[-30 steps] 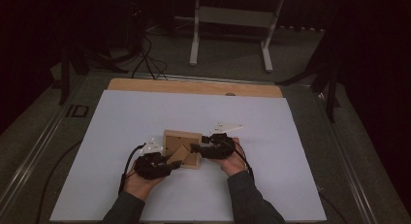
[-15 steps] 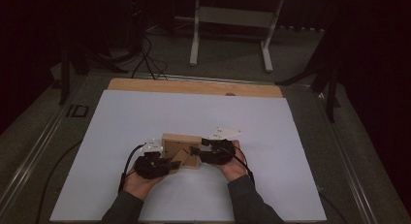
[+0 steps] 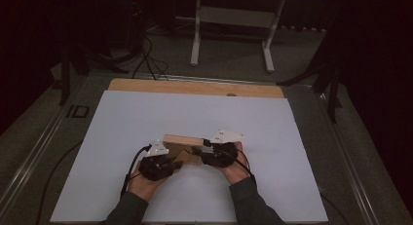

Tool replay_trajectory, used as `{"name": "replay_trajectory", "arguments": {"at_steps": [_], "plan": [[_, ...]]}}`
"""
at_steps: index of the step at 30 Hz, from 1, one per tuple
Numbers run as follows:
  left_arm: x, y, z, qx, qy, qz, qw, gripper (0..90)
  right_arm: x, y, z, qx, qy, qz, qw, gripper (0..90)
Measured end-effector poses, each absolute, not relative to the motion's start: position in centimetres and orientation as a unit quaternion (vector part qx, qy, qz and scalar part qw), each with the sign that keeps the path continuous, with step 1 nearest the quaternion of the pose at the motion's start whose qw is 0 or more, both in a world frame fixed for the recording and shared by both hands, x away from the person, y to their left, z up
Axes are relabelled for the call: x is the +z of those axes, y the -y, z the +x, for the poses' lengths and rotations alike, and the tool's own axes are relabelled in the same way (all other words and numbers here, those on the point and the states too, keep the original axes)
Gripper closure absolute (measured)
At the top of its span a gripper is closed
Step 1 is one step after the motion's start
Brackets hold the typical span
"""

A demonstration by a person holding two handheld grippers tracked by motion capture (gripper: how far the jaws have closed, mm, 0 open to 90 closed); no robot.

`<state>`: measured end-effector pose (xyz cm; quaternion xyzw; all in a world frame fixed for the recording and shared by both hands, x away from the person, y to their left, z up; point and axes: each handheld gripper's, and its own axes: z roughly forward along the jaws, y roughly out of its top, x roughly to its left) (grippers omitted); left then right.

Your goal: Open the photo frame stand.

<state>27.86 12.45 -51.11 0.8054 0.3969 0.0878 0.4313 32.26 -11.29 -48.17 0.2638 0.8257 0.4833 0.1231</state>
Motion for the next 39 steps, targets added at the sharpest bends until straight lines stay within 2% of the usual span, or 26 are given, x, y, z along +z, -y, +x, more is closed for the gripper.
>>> {"name": "replay_trajectory", "arguments": {"at_steps": [7,19,31,38,39], "plan": [[-51.3,-12.1,28.1,0.107,-0.394,0.809,0.422,74.4,-48.1,11.0,31.8,0.473,-0.828,0.261,0.150,54.6],[-51.4,-12.2,28.8,0.113,-0.395,0.804,0.430,73.0,-48.1,11.1,31.6,0.472,-0.825,0.263,0.167,56.0],[-51.3,-11.5,29.0,0.161,-0.369,0.820,0.406,74.6,-48.1,11.1,31.3,0.486,-0.815,0.256,0.186,56.1],[-51.3,-11.6,29.0,0.155,-0.374,0.819,0.406,72.1,-48.2,11.2,31.1,0.488,-0.815,0.255,0.180,56.3],[-51.3,-11.8,29.0,0.136,-0.379,0.814,0.419,70.1,-48.3,11.3,30.9,0.488,-0.818,0.251,0.171,55.5]]}}
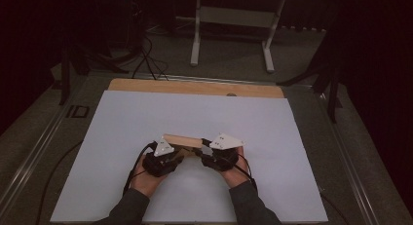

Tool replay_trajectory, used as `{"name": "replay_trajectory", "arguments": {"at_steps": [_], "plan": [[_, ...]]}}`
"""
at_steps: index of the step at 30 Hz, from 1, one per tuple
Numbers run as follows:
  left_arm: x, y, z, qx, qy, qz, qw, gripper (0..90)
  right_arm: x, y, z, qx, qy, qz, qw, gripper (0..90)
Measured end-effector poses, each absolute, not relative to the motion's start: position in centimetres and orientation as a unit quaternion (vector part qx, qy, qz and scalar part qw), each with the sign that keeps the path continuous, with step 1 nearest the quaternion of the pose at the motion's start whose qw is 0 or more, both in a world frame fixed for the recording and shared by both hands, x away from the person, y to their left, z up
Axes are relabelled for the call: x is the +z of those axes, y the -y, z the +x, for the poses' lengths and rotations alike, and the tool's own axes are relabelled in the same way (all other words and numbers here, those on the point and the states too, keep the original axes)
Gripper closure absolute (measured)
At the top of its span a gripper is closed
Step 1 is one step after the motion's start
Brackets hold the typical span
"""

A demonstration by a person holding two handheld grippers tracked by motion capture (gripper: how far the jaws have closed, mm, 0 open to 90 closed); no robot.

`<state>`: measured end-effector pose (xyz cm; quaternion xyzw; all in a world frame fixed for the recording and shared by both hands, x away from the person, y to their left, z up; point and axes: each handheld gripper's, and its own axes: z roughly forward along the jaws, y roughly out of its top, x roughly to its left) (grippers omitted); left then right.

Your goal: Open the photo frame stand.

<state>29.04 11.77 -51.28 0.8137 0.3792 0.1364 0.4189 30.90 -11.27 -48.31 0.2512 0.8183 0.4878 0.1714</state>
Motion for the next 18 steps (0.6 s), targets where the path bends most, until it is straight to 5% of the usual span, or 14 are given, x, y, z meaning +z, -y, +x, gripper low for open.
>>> {"name": "replay_trajectory", "arguments": {"at_steps": [7,18], "plan": [[-51.5,-12.5,28.7,0.079,-0.394,0.798,0.449,59.6,-48.4,11.0,30.4,0.478,-0.829,0.238,0.166,52.9],[-52.5,-14.4,28.2,0.006,-0.430,0.780,0.455,57.8,-48.5,10.8,29.9,0.469,-0.838,0.232,0.156,50.3]]}}
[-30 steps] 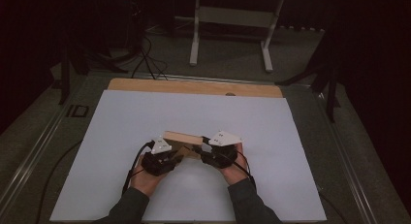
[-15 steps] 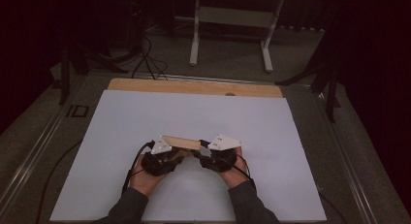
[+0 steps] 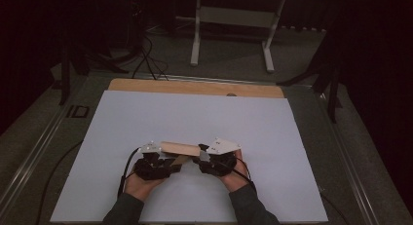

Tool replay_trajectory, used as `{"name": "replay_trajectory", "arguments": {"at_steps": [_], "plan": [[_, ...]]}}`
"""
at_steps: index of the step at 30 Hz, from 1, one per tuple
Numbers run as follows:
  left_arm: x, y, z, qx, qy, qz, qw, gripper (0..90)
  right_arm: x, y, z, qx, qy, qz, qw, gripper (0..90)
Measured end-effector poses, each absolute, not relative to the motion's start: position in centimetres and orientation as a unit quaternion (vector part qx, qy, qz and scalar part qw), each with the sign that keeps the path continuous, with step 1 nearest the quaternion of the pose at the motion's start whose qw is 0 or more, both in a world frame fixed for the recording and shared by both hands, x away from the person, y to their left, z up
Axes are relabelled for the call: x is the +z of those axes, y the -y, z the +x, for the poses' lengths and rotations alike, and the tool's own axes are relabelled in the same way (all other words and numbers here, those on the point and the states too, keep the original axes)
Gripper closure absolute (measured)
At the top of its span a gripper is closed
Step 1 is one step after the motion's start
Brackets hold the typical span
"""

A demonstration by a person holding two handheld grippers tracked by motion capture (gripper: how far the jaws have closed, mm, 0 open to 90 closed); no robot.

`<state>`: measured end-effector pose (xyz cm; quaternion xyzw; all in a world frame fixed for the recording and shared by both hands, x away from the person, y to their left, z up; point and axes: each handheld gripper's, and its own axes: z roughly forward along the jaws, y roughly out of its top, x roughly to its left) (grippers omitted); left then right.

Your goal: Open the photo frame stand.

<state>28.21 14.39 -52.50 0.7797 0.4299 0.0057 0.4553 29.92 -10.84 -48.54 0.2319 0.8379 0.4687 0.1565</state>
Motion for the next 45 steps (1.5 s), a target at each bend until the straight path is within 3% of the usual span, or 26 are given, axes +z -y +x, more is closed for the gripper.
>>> {"name": "replay_trajectory", "arguments": {"at_steps": [18,45], "plan": [[-51.5,-16.5,26.8,0.047,-0.431,0.771,0.466,57.8,-48.6,11.0,29.7,0.468,-0.840,0.235,0.143,40.4],[-49.3,-16.8,24.7,0.150,-0.374,0.769,0.497,59.2,-48.0,12.2,29.4,0.460,-0.847,0.226,0.141,40.5]]}}
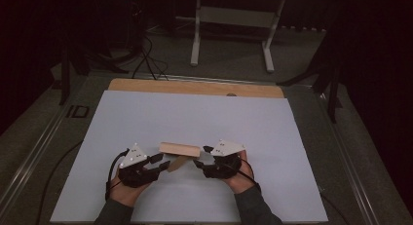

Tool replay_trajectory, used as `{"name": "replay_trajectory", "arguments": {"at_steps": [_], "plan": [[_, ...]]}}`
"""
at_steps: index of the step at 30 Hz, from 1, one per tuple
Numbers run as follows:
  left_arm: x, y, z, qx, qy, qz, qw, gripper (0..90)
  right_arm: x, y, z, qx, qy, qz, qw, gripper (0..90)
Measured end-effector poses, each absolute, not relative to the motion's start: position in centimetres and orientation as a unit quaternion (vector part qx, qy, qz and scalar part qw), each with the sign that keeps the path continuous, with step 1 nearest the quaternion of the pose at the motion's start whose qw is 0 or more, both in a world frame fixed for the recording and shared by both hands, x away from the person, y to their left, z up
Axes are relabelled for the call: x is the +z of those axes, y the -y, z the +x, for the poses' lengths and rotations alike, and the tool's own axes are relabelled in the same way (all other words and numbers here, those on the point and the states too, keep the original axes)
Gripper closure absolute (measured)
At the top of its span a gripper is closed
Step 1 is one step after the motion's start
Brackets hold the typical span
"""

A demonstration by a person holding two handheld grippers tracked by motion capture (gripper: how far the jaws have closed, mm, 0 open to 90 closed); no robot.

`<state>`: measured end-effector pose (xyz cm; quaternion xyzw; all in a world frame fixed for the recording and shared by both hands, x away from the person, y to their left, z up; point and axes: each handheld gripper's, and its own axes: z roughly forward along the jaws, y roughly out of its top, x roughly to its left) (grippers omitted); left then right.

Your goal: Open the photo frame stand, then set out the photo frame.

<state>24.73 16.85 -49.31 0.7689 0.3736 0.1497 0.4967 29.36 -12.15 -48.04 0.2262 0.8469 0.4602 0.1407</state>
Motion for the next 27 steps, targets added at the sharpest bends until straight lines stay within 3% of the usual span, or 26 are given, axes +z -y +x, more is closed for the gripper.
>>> {"name": "replay_trajectory", "arguments": {"at_steps": [13,17,20,23,24,25,27], "plan": [[-48.7,-17.0,24.5,0.151,-0.366,0.765,0.508,61.8,-47.2,14.1,29.7,0.457,-0.852,0.221,0.127,43.4],[-48.7,-16.8,24.6,0.152,-0.361,0.770,0.503,67.1,-47.2,14.7,30.2,0.452,-0.858,0.218,0.113,49.8],[-48.7,-16.4,24.6,0.157,-0.358,0.776,0.495,71.6,-47.5,15.0,30.7,0.451,-0.853,0.235,0.114,55.5],[-48.8,-16.1,24.7,0.162,-0.357,0.783,0.484,81.6,-47.7,15.0,31.3,0.442,-0.840,0.284,0.132,73.6],[-48.8,-16.0,24.7,0.162,-0.358,0.784,0.480,81.6,-47.7,15.0,31.3,0.442,-0.840,0.284,0.132,73.6],[-48.9,-15.8,24.9,0.165,-0.362,0.786,0.473,87.9,-47.8,15.0,31.5,0.449,-0.830,0.305,0.130,83.0],[-48.9,-15.8,25.0,0.166,-0.364,0.788,0.469,89.6,-47.8,14.9,31.6,0.453,-0.823,0.318,0.131,86.0]]}}
